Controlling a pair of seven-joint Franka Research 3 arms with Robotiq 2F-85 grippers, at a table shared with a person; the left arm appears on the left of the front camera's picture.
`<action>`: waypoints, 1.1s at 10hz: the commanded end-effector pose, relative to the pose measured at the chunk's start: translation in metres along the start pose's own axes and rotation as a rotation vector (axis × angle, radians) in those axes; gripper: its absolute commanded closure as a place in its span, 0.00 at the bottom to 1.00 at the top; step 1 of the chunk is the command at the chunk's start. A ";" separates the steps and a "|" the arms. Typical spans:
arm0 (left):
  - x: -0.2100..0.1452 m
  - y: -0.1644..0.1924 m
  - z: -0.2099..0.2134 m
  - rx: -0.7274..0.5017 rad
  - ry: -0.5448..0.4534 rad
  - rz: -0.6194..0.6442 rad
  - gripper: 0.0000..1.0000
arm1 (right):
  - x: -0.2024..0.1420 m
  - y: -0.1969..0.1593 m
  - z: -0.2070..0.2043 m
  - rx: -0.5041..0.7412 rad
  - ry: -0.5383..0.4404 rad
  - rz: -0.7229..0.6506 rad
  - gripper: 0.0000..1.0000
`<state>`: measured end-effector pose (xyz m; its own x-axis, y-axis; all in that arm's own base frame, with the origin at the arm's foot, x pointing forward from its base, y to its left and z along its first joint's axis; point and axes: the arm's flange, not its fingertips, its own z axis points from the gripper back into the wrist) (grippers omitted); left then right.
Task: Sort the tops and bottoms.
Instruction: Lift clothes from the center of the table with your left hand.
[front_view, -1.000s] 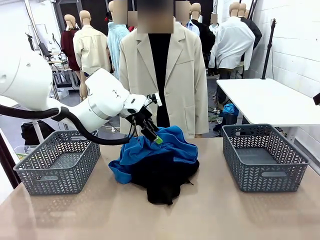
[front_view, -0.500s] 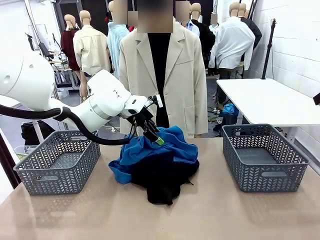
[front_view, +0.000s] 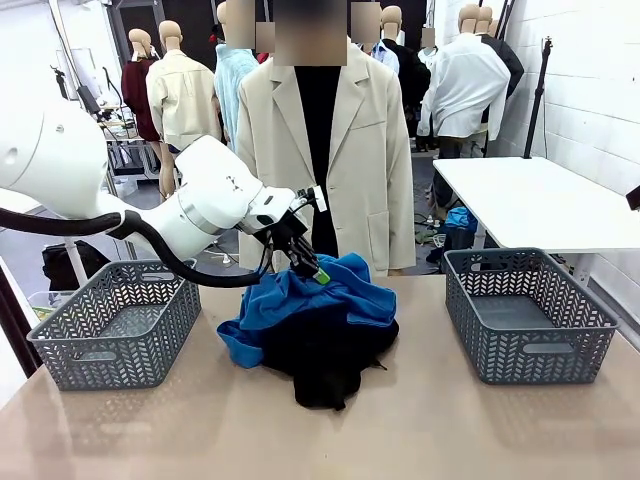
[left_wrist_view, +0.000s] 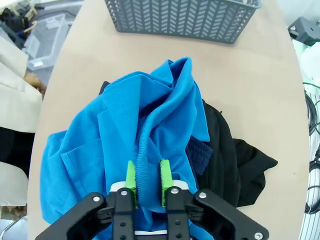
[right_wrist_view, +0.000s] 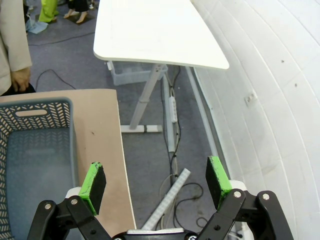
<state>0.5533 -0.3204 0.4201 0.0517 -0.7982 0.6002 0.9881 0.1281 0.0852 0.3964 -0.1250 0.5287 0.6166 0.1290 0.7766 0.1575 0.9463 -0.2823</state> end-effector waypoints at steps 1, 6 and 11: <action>-0.002 -0.001 0.007 -0.022 -0.001 -0.001 1.00 | 0.000 0.001 0.000 -0.002 0.002 0.017 0.00; 0.028 -0.010 0.067 0.012 -0.011 0.057 1.00 | 0.000 0.001 0.000 -0.002 0.002 0.017 0.00; 0.157 -0.052 0.227 0.299 0.036 -0.146 1.00 | 0.000 0.001 0.000 -0.002 0.002 0.017 0.00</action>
<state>0.4685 -0.3132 0.6670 -0.0716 -0.8289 0.5548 0.9244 0.1537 0.3490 0.3964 -0.1250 0.5290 0.6162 0.1291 0.7769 0.1577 0.9463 -0.2823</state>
